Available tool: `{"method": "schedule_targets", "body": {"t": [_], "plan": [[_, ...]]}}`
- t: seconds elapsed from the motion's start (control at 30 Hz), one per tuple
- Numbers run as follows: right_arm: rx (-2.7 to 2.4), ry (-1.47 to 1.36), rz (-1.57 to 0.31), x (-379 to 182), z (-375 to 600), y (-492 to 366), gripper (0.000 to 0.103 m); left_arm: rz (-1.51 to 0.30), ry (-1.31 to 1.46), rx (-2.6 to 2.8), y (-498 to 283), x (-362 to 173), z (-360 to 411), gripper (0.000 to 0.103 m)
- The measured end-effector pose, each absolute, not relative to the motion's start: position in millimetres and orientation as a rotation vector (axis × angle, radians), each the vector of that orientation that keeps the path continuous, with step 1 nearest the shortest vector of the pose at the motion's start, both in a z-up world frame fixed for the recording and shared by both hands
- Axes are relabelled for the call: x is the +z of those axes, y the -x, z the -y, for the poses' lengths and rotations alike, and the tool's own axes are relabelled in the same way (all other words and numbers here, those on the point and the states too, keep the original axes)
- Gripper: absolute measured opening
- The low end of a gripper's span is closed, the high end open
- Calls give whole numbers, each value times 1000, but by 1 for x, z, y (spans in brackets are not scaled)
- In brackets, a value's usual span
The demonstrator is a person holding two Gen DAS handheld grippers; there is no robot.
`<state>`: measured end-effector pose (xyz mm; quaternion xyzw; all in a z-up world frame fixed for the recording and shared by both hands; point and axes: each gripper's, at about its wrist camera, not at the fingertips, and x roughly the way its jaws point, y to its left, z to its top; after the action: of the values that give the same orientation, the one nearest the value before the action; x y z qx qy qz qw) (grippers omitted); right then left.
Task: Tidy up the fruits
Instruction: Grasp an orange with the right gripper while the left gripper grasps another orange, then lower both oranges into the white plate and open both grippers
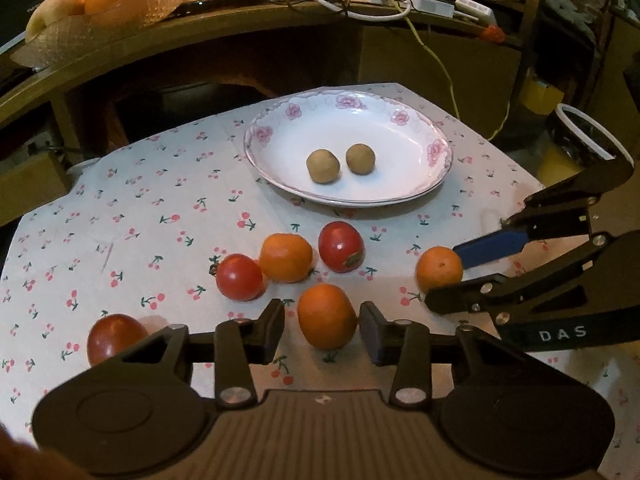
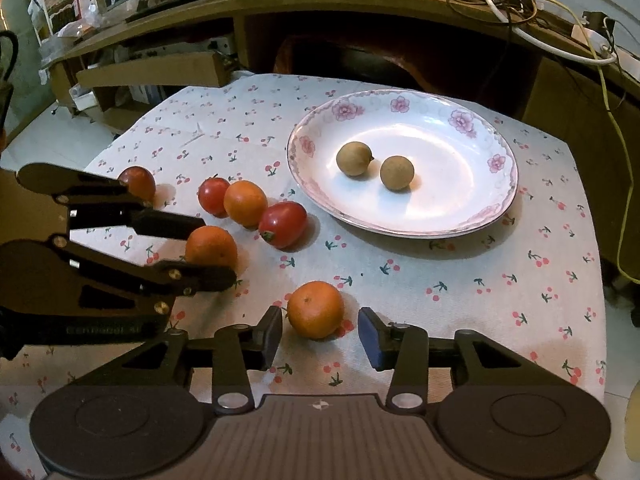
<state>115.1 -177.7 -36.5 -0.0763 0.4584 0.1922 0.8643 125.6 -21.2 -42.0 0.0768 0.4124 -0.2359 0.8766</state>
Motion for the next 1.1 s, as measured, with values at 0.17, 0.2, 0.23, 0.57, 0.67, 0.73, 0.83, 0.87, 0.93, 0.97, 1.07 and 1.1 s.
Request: {"method": "schedule_targets", "body": {"t": [0.17,0.2,0.23,0.57,0.67,0.73,0.83,0.87,0.93,0.97,1.07,1.1], "plan": [[389,168,-958,-35,176,-113,30,-881,-166,-510,-124,-44,26,36],[385,169,-956,-34,177,-113,29,-883,-163,-511,-124,-44,26,34],[383,167,-955,-34,177,-113,29,-883,-160,-510,-124,-43,26,34],[370,133,-931,-23,183,-107,29,-845,-163,-547,-120,-29,39,34],[359,113,-899,-14,187,-106,28,-822,-162,-550,-122,-21,43,34],[351,105,-880,-9,189,-108,29,-809,-160,-542,-125,-16,45,34],[330,84,-860,-4,195,-114,29,-798,-154,-529,-132,-12,46,34],[321,73,-856,-3,198,-117,29,-794,-151,-526,-135,-10,47,34],[311,62,-847,-1,201,-122,28,-784,-146,-524,-142,-8,51,34],[307,61,-841,-1,202,-125,28,-780,-145,-526,-144,-6,54,34],[290,61,-824,-1,205,-132,29,-761,-155,-520,-152,-5,61,34],[285,57,-824,-1,206,-135,29,-762,-150,-518,-155,-6,61,34]]}}
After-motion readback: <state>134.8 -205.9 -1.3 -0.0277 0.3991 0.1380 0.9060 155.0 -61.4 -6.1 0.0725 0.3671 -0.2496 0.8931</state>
